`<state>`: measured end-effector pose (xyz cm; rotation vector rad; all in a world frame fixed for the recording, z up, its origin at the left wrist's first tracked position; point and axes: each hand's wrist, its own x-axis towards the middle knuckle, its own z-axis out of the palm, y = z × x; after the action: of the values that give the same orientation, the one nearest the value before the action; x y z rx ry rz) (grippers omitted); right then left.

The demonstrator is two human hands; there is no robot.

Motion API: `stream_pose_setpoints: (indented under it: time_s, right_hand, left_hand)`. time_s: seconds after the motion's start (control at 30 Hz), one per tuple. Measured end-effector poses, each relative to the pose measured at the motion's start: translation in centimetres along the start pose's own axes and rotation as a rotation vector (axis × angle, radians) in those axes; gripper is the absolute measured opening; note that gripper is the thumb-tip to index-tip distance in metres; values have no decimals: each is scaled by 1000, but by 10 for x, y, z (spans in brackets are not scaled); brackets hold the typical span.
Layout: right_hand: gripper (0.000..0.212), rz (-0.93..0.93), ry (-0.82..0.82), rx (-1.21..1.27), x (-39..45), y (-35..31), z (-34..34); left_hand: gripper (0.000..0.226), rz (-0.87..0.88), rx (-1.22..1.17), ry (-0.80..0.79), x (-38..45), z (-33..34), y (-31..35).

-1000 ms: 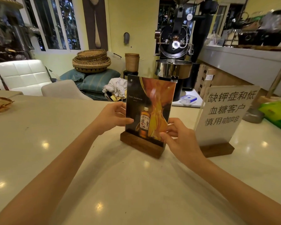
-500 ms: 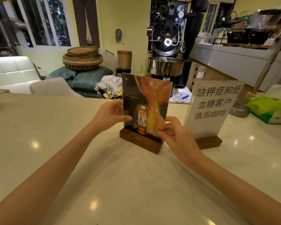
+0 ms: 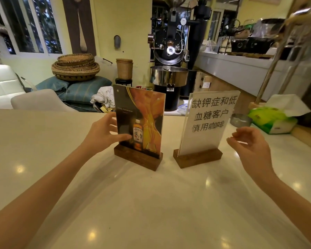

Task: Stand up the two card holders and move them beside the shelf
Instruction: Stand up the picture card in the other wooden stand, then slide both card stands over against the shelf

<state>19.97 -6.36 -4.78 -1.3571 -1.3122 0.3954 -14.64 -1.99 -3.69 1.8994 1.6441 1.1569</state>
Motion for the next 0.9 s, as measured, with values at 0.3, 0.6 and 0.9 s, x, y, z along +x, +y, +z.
stream_pose_setpoints:
  time_s: [0.3,0.6,0.9]
  right_hand:
    - [35,183,-414,95,30,12,9]
    - [39,119,-567,28,48,17,-3]
    - [45,158,-517,-37,56,29,-39]
  left_hand:
    - [58,36,53,92,-12,12,-10]
    - [56,22,62,106,-9,18,-6]
    - [55,74,20,41,8,54,17]
